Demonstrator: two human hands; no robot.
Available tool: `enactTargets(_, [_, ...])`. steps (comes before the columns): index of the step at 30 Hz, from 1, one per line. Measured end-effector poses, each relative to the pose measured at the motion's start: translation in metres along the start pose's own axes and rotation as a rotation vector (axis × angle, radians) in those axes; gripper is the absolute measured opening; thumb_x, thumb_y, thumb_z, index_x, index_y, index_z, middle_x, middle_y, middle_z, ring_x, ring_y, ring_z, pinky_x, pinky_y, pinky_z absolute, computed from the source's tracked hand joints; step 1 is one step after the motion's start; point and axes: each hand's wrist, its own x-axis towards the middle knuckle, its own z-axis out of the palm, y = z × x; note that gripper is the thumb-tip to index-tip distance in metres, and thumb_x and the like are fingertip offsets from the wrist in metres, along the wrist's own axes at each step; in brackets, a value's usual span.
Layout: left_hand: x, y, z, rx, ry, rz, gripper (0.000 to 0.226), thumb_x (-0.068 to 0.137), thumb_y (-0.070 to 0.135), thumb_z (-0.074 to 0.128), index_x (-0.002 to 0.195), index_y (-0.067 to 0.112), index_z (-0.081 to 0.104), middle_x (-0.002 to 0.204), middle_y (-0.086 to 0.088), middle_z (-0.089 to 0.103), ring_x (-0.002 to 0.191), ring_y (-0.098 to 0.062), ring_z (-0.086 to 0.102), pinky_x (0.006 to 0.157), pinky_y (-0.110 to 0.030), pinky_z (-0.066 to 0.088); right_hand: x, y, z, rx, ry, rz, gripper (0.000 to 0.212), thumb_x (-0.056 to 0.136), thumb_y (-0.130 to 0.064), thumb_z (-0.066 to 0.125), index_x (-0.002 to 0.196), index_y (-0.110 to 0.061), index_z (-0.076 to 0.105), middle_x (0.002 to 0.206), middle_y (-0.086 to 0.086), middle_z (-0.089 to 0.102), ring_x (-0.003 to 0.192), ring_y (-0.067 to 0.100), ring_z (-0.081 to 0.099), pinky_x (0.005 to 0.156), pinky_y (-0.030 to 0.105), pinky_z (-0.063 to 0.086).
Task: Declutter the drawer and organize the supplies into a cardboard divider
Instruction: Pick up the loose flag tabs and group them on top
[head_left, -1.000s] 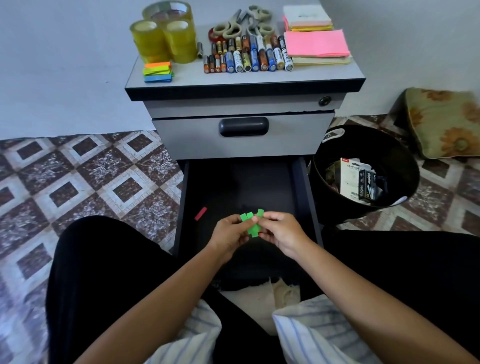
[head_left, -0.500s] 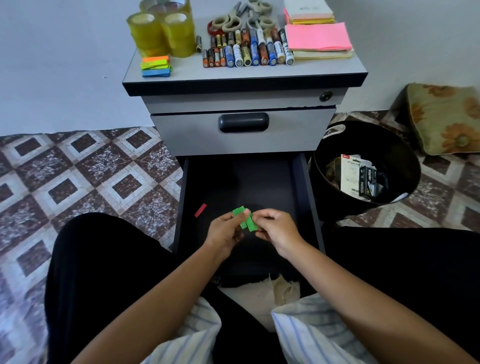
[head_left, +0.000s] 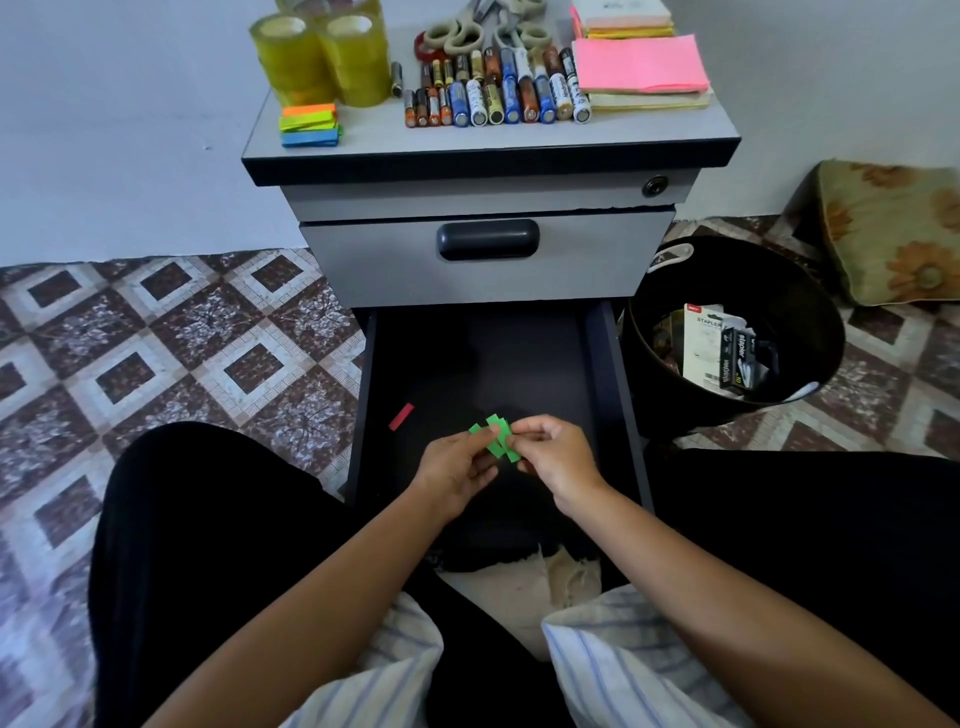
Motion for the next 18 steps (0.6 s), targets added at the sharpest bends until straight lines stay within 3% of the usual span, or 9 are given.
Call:
enactTargets(5, [0.0020,0.0022,-0.0020,-0.040,-0.037,-0.017,0.020,0.094,0.010,0.046,0.091,0.008,0.066,0.079,-0.004,0.058,0.077,-0.016,0.057,0.072,-0.028,0.047,0.0022,-0.0020,-0.0042,-0.040,0.069,-0.046,0.011,0.085,-0.003,0.064,0.093,-0.012,0.066,0.091,0.005,0.066,0.085,0.017,0.064,0.070,0.024,0.054])
enactTargets(10, [0.0031,0.0039,-0.0034,-0.064,-0.054,-0.040,0.024,0.093,0.007,0.042,0.081,0.008,0.063,0.074,-0.005,0.055,0.078,-0.017,0.057,0.074,-0.031,0.048,0.0004,-0.0053,-0.0044,-0.096,-0.018,-0.111,0.011,0.086,-0.007,0.064,0.095,-0.013,0.068,0.088,-0.002,0.065,0.082,0.008,0.062,0.065,0.016,0.049])
enactTargets(13, [0.0004,0.0058,-0.0030,-0.096,-0.120,-0.061,0.022,0.091,0.005,0.042,0.073,0.007,0.055,0.071,-0.006,0.055,0.074,-0.017,0.058,0.077,-0.031,0.050,0.0018,0.0004,0.0010,-0.171,0.029,-0.163,0.011,0.084,-0.005,0.066,0.090,-0.014,0.070,0.082,-0.005,0.065,0.081,0.012,0.063,0.070,0.022,0.051])
enactTargets(18, [-0.0014,0.0067,-0.0059,-0.070,-0.205,-0.023,0.022,0.094,0.004,0.043,0.085,0.005,0.063,0.077,-0.006,0.062,0.080,-0.017,0.060,0.083,-0.032,0.050,0.0040,0.0022,-0.0006,-0.222,0.050,-0.215,0.011,0.083,-0.007,0.067,0.090,-0.015,0.072,0.082,-0.007,0.067,0.087,0.014,0.066,0.081,0.032,0.055])
